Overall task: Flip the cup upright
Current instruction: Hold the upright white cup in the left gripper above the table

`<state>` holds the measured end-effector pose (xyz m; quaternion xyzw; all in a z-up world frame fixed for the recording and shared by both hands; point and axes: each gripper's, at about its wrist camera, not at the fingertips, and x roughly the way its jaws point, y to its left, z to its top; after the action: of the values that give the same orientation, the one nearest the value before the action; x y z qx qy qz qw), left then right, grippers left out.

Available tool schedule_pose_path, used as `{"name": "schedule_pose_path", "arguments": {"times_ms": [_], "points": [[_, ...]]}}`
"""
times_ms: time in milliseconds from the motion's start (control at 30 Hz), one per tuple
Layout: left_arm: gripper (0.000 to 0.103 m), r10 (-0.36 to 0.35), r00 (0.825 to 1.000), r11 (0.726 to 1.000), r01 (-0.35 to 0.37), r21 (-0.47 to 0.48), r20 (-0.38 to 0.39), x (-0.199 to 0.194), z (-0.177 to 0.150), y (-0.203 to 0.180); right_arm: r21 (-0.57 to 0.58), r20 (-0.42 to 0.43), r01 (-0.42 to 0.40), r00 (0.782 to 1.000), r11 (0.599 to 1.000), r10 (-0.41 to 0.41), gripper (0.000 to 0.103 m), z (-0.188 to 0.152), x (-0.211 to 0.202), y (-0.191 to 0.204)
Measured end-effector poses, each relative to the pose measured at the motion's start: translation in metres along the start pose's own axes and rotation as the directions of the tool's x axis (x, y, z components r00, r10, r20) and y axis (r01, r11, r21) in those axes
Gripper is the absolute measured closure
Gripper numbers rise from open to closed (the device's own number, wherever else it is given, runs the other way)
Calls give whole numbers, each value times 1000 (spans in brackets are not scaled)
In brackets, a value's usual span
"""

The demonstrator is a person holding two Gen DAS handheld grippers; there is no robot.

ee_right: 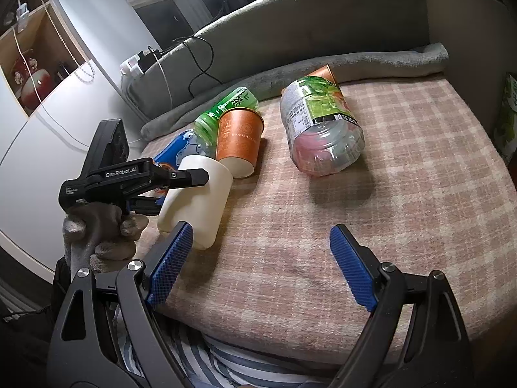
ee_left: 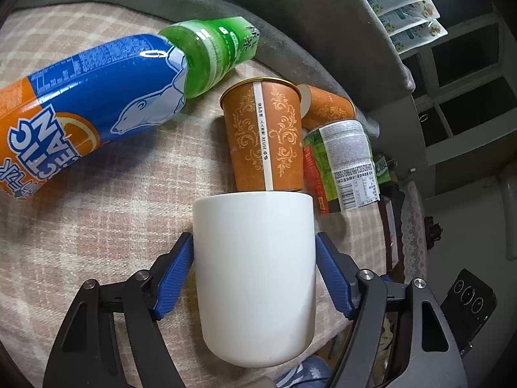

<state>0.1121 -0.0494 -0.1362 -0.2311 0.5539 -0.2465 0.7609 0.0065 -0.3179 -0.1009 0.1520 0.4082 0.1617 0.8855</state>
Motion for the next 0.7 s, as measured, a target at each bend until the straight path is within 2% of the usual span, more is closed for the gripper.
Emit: {"name": "schedule_pose_path", "arguments": {"times_ms": [433, 700], "points": [[29, 68, 990, 984, -86, 155, 121, -15, -12, -37, 0, 5, 1, 1000, 1000, -1, 14, 0, 2, 0], [29, 87, 984, 969, -120, 215, 157, -16, -20, -51, -9, 11, 10, 1000, 1000, -10, 14, 0, 1, 0]]}}
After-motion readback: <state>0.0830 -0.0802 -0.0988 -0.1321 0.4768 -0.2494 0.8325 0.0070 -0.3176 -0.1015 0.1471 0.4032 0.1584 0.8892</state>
